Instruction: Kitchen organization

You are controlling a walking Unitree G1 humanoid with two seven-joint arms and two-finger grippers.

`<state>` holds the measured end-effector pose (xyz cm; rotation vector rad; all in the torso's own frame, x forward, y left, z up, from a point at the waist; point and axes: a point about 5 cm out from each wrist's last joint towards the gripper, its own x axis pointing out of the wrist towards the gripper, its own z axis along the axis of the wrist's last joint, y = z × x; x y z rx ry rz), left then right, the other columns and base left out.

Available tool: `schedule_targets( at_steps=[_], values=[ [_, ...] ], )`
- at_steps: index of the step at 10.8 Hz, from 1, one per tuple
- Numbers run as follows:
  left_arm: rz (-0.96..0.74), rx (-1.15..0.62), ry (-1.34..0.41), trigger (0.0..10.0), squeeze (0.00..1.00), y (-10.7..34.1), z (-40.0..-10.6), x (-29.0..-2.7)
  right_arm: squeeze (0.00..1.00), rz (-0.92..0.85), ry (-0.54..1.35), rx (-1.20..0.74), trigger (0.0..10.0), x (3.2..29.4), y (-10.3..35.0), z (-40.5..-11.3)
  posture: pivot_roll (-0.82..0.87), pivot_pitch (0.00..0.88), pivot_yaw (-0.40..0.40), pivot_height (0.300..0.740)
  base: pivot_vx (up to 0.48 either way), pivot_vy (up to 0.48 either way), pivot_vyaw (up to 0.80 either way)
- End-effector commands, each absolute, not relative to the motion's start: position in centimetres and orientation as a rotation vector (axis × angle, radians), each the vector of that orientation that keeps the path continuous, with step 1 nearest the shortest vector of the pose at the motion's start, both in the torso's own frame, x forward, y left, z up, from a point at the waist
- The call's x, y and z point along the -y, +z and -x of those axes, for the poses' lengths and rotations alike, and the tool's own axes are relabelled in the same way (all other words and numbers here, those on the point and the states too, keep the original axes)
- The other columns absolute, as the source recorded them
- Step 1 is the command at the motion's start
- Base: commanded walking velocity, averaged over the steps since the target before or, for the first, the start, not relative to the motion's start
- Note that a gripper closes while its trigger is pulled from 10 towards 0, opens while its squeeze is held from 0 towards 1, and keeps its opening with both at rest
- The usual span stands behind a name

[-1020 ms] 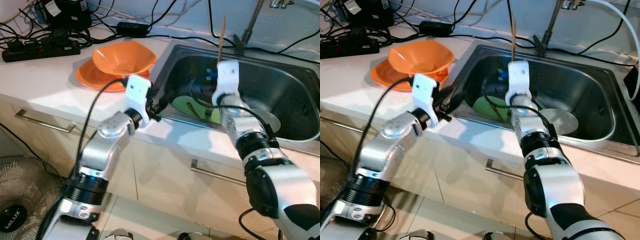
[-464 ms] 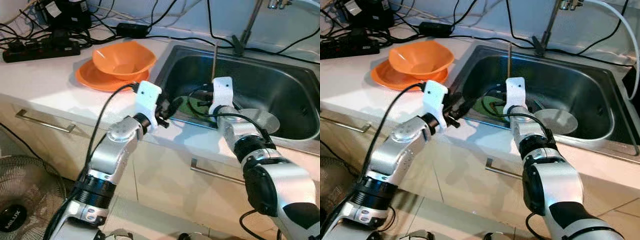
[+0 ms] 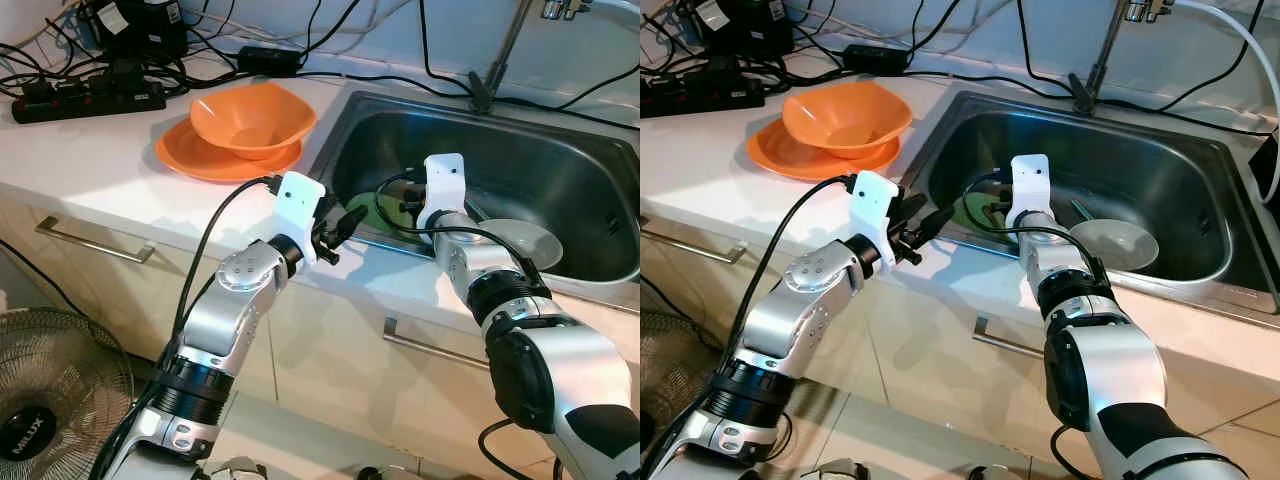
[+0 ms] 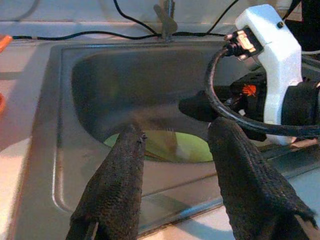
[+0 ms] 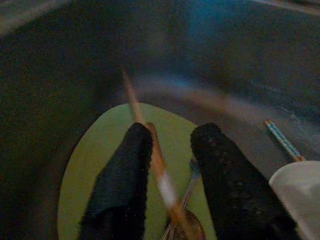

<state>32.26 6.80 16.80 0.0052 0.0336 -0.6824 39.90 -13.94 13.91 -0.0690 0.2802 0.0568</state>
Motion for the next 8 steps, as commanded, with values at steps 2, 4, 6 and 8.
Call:
schedule_targets(
  at_steps=[2, 4, 6, 8],
  values=[
    [-0.018, -0.027, -0.709, 10.0, 0.0, 16.9, -31.9, -6.4, 0.0, 0.09, 0.028, -0.166, 10.0, 14.3, 15.5, -40.4, 0.09, 0.005, -0.051, 0.74, 0.0, 0.0, 0.0],
    [-0.034, 0.035, -0.695, 10.0, 0.0, 17.3, -31.7, -6.5, 0.0, 0.076, -0.021, 0.058, 10.0, 14.6, 18.5, -40.6, 0.1, 0.0, -0.049, 0.74, 0.0, 0.0, 0.0],
    [-0.083, 0.131, -0.631, 10.0, 0.0, 18.6, -32.0, -7.1, 0.0, -0.05, -0.059, 0.267, 10.0, 14.3, 20.1, -39.5, 0.1, 0.0, -0.046, 0.74, 0.0, 0.0, 0.0],
    [-0.136, 0.215, -0.557, 10.0, 0.0, 19.7, -32.3, -7.7, 0.0, -0.1, -0.032, 0.327, 10.0, 12.4, 18.7, -37.3, 0.07, 0.0, -0.045, 0.74, 0.0, 0.0, 0.0]
  ],
)
